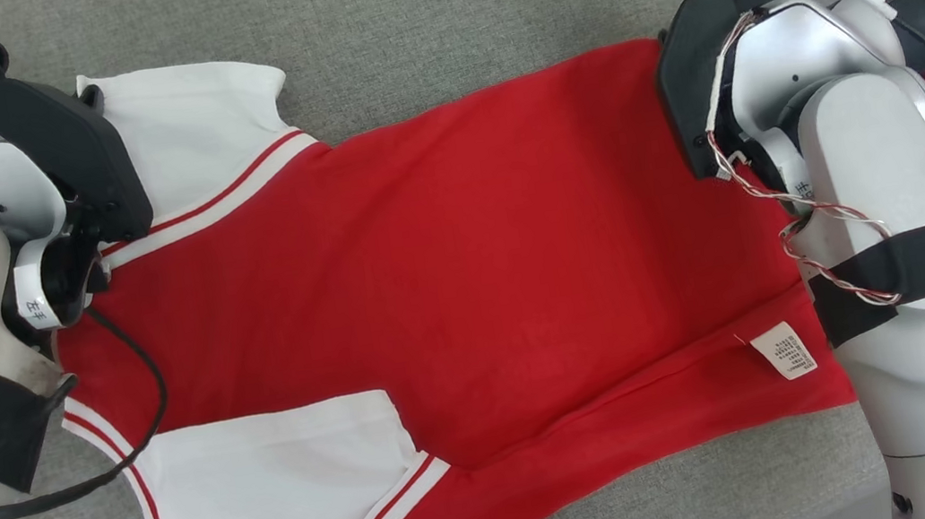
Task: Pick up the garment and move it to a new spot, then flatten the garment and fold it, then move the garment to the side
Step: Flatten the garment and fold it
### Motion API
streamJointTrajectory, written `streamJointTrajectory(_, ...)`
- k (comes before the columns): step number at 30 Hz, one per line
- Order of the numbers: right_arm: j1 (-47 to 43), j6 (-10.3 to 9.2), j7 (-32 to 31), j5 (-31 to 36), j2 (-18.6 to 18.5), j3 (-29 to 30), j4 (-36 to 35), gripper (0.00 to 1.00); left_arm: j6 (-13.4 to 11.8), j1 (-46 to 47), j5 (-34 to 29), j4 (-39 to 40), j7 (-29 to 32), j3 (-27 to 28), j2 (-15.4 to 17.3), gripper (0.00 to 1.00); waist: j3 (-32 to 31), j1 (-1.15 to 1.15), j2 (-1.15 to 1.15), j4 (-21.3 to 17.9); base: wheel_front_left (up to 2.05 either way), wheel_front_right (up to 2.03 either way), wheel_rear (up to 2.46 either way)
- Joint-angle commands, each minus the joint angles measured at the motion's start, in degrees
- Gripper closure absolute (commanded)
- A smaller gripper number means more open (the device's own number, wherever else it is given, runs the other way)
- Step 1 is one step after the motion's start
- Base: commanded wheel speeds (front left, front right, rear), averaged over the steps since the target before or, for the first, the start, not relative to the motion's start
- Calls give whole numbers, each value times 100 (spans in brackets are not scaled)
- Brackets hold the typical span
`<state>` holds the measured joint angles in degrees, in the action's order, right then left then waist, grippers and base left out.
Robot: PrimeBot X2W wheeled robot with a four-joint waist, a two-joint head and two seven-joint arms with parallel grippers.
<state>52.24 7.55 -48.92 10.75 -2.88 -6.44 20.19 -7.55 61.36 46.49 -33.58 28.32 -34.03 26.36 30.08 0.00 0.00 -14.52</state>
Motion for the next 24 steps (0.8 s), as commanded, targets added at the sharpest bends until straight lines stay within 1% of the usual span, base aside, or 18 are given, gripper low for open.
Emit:
streamJointTrajectory(1,-27,-18,-29,67,-36,1,11,0,-16,-253,53,-98,93,-56,37,100,-5,0,0,9,0,0,0)
streamJointTrajectory(4,-121,-18,-103,130,-101,22,8,0,16,-244,78,-97,77,-28,99,100,-10,0,0,-1,0,0,0)
streamJointTrajectory(7,-206,-18,-129,98,-190,33,-50,1,-8,-241,84,-73,78,-19,143,100,-18,0,0,-21,0,0,0)
streamJointTrajectory(9,-276,-18,-76,67,-232,30,-57,0,-16,-233,87,-46,80,-21,152,100,-20,0,0,-22,0,0,0)
streamJointTrajectory(11,-325,-18,7,28,-242,44,-36,1,-22,-224,88,-8,91,-29,153,100,-9,0,0,-20,0,0,0)
streamJointTrajectory(12,-334,-18,89,-2,-237,46,-32,4,-26,-219,84,4,91,-33,156,100,-5,0,0,-16,0,0,0)
streamJointTrajectory(13,-337,-18,178,-35,-229,44,-19,3,-30,-219,81,19,101,-43,156,100,-2,0,0,-11,0,0,0)
streamJointTrajectory(14,-340,-18,263,-57,-225,42,-8,6,-28,-223,77,32,108,-51,160,100,2,0,0,-3,0,0,0)
streamJointTrajectory(16,-308,-18,446,-79,-210,21,33,5,-43,-233,74,63,115,-62,167,100,3,0,0,13,0,0,0)
streamJointTrajectory(17,-293,-18,491,-81,-205,16,67,8,-46,-238,76,73,119,-66,177,100,1,0,0,19,0,0,0)
streamJointTrajectory(18,-269,-18,540,-107,-190,0,96,7,-49,-244,80,80,121,-66,186,100,-4,0,0,25,0,0,0)
streamJointTrajectory(19,-241,-18,576,-135,-175,-14,138,2,-55,-253,83,92,126,-71,191,100,-10,0,0,34,0,0,0)
streamJointTrajectory(21,-185,-18,630,-152,-152,-50,194,7,-66,-270,92,114,134,-75,193,100,-22,0,0,51,0,0,0)
streamJointTrajectory(23,-133,-18,623,-142,-135,-74,255,16,-64,-273,105,128,142,-77,196,100,-30,0,0,62,0,0,0)
streamJointTrajectory(24,-96,-18,625,-116,-127,-90,278,18,-66,-271,113,132,140,-81,194,100,-32,0,0,67,0,0,0)
